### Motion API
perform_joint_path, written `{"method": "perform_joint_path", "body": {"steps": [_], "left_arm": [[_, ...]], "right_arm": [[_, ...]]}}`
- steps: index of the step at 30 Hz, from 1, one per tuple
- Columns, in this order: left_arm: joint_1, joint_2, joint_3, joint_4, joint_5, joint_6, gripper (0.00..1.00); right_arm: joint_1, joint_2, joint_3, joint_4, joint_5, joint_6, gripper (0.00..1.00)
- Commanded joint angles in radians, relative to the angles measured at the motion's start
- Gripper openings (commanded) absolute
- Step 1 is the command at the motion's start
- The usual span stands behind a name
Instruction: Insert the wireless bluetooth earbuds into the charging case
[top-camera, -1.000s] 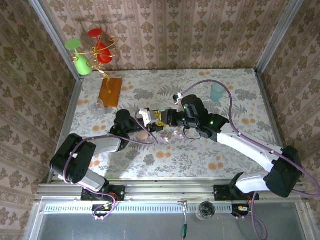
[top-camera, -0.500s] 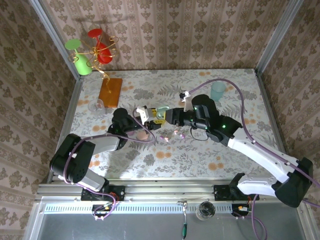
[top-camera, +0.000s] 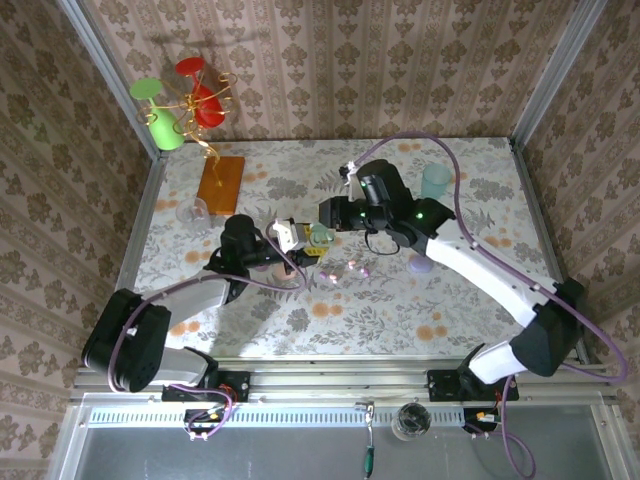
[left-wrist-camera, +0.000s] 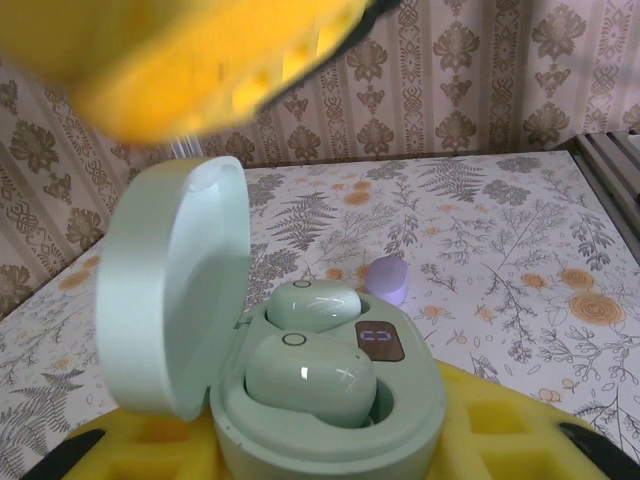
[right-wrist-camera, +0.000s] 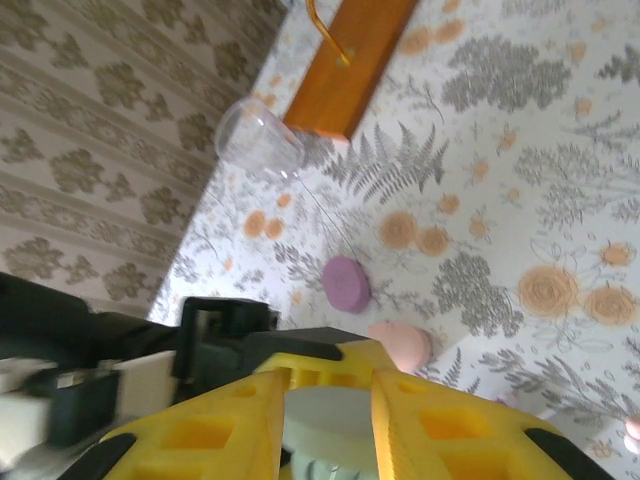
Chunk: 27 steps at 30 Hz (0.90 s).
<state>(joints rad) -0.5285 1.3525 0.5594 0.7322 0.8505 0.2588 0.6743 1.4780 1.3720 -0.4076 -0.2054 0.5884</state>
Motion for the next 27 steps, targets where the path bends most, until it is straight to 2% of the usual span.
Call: {"method": "perform_joint_path", "body": {"steps": [1,9,11,15,18,20,24,27], "left_arm": [[-0.001,-0.037,-0.005,0.018,0.003,-0.002,0.26],[0.019,-0.046,-0.039,0.174,0.014,-0.14,0.26],[0.019,-0.039,-0.033,0.202,0.024,-0.163,0.26],[0.019,-0.018,-0.029,0.31,0.035,-0.236,0.26],[0.017,0.004,-0.026,0.396,0.035,-0.293,0.26],[0.015,0.018,-0.02,0.435,0.037,-0.319,0.26],[0.001,0.043,0.003,0.453,0.038,-0.332,0.26],[-0.008,0.048,0.016,0.452,0.033,-0.327,0.26]], "right_arm": [[-0.006,0.029,0.031,-0.08,-0.059,-0.017,0.3],[-0.04,-0.077,-0.07,-0.046,-0.095,0.014,0.3],[-0.071,-0.119,-0.104,-0.003,-0.134,0.066,0.36],[-0.141,-0.168,-0.22,0.211,-0.314,0.227,0.54],[-0.168,-0.17,-0.298,0.407,-0.46,0.357,0.59],[-0.171,-0.162,-0.34,0.536,-0.527,0.435,0.59],[-0.168,-0.128,-0.37,0.675,-0.608,0.522,0.59],[-0.167,-0.11,-0.379,0.738,-0.632,0.564,0.52]]}}
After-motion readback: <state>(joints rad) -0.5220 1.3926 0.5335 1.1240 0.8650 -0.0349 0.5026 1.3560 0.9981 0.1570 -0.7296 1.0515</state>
